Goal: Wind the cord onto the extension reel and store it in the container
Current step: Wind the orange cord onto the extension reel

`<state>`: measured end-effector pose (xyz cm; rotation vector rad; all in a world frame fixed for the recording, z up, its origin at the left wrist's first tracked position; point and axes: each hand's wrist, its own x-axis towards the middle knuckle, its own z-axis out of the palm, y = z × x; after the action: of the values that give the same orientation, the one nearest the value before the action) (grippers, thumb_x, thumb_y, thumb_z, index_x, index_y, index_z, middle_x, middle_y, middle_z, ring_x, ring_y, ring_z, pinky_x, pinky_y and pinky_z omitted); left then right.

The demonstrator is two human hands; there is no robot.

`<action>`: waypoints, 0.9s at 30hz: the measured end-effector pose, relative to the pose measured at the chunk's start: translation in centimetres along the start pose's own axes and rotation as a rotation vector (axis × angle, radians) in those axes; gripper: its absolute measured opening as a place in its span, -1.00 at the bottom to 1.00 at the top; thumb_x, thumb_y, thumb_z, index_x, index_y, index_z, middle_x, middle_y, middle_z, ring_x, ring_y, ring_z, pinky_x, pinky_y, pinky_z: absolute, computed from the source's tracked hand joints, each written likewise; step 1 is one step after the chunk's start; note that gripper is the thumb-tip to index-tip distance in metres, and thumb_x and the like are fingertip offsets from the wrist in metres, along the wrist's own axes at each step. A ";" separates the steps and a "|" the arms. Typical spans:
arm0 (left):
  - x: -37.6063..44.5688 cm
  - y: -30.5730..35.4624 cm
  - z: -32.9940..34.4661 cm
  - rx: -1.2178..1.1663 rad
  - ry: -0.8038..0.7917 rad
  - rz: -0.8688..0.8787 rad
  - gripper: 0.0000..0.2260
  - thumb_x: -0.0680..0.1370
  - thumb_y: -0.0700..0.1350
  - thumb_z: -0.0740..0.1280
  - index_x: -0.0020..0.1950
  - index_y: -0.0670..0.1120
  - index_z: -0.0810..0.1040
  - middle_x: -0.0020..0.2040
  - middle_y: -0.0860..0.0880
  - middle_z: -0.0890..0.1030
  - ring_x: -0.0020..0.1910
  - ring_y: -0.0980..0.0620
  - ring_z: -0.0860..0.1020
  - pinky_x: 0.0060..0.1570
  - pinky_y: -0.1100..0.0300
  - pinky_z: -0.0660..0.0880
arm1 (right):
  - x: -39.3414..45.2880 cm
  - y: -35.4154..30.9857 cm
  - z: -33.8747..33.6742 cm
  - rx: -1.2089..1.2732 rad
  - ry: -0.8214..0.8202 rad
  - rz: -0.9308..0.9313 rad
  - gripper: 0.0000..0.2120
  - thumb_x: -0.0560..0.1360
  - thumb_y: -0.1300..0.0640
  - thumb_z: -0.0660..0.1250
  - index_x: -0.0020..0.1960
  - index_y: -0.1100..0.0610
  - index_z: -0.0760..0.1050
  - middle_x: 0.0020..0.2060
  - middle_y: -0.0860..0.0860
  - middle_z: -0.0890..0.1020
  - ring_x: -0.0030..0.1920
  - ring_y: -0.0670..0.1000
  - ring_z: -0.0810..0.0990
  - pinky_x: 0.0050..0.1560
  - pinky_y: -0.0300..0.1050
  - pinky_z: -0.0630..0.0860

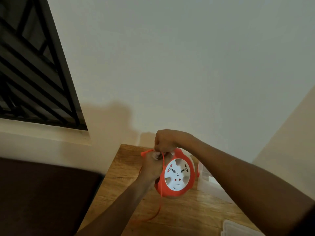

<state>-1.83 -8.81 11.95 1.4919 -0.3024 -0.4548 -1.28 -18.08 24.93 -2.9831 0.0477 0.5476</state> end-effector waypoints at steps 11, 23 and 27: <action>-0.4 0.0 -0.9 -0.022 0.000 -0.001 -0.84 0.57 -0.05 0.47 0.14 0.06 0.73 -0.05 0.04 0.80 -0.11 -0.05 0.77 -0.06 -0.01 0.72 | 1.6 0.1 0.2 -0.065 0.121 -0.023 -0.70 0.58 0.21 0.25 -0.30 0.28 0.47 -0.42 0.11 0.48 -0.41 0.04 0.42 -0.29 -0.09 0.43; 0.2 -0.6 -1.2 -0.099 0.009 -0.065 -0.87 0.55 0.00 0.49 0.07 0.20 0.67 -0.07 0.13 0.79 -0.12 0.03 0.78 -0.26 0.17 0.68 | 1.7 4.2 -0.2 1.013 0.271 0.075 -0.76 0.40 0.20 0.52 -0.30 0.15 0.48 -0.39 0.05 0.59 -0.29 0.10 0.70 -0.18 -0.08 0.66; 0.2 -0.7 -1.2 -0.152 0.006 -0.074 -0.71 0.55 -0.03 0.50 0.27 0.09 0.64 0.02 0.03 0.79 -0.09 -0.03 0.78 -0.23 0.11 0.69 | 1.7 5.8 0.5 1.299 0.228 0.156 -0.71 0.49 -0.04 0.43 -0.10 0.20 0.56 -0.24 0.13 0.66 -0.29 0.08 0.63 -0.13 -0.05 0.66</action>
<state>-1.14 -7.89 11.15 1.3595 -0.2036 -0.5209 -0.21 -23.81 23.28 -1.7448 0.4550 0.0752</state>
